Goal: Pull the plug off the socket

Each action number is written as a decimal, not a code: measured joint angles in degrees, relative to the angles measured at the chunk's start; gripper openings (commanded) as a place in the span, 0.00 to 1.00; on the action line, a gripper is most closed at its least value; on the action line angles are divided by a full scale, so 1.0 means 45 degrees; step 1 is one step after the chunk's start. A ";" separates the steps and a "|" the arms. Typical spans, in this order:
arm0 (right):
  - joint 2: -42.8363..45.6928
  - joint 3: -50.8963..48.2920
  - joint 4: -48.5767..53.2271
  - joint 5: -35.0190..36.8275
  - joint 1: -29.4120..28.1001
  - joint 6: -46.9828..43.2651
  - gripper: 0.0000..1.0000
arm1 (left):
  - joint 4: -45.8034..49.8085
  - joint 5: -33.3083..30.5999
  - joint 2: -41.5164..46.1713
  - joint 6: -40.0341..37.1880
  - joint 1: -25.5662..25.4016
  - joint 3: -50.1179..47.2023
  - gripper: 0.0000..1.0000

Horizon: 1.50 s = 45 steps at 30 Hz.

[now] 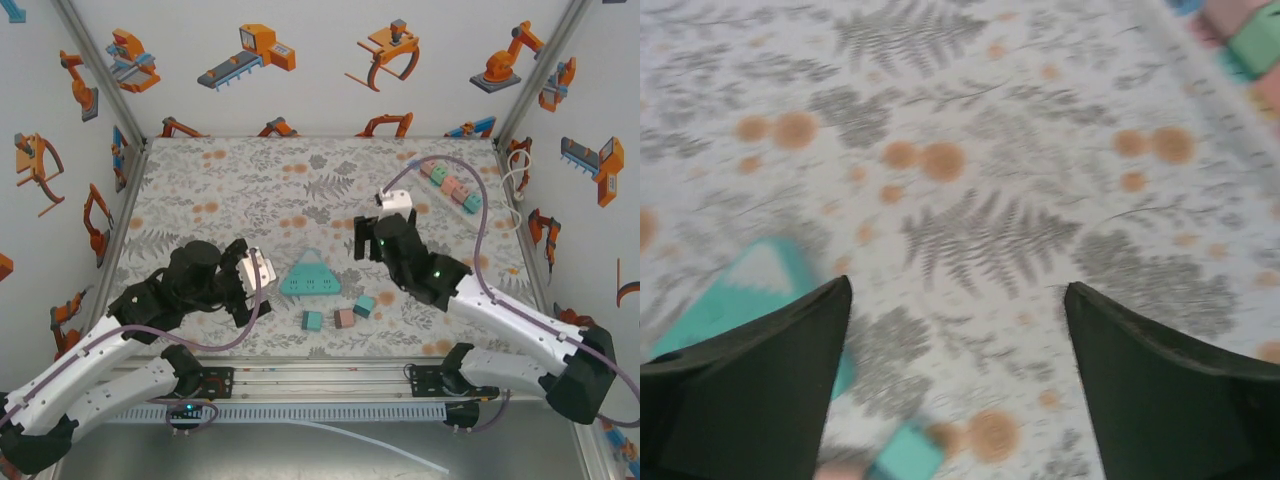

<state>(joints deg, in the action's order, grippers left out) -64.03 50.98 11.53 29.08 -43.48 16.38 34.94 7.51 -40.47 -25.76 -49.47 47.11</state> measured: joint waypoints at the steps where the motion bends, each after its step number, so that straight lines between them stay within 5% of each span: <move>1: -0.0423 0.0350 0.0015 -0.0073 0.0661 -0.0724 0.94 | -0.0029 0.0015 0.0000 0.0010 0.0000 0.0000 0.97; 11: -0.6489 0.5561 0.1005 -0.3453 0.6232 -0.6251 0.99 | -0.0330 0.0447 0.0272 0.0189 0.0301 0.0000 0.97; 20: -1.2041 1.2046 0.3847 -0.5236 0.8937 -0.8344 0.99 | -0.1015 0.2142 0.0408 0.0602 0.1807 -0.0044 0.97; 29: -1.5470 1.5115 0.6135 -0.6756 1.0613 -0.9607 0.99 | -0.1384 0.3580 0.0146 0.0840 0.2380 -0.0165 0.97; 45: -1.5917 1.5305 0.6343 -0.9816 1.1375 -1.0705 0.99 | -0.1860 0.4556 -0.0627 0.1064 0.3288 -0.0170 0.97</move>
<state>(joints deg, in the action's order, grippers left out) -135.66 119.85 40.07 -15.09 7.70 -31.79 26.57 28.01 -43.29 -20.97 -34.68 46.35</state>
